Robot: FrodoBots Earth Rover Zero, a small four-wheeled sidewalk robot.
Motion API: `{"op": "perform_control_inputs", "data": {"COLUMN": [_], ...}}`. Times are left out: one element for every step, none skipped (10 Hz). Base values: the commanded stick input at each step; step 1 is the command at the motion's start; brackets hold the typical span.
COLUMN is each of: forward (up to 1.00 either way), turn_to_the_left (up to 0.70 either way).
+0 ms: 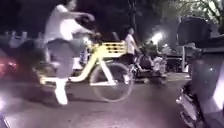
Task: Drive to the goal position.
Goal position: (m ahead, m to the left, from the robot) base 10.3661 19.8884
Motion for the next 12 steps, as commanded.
{"op": "perform_control_inputs", "data": {"forward": [0.05,0.02,0.01,0.0,0.0,0.0,0.0,0.0,0.0,0.0,0.0,0.26], "turn_to_the_left": [0.0,0.0,0.0,0.0,0.0,0.0,0.0,0.0,0.0,0.0,0.0,0.0]}}
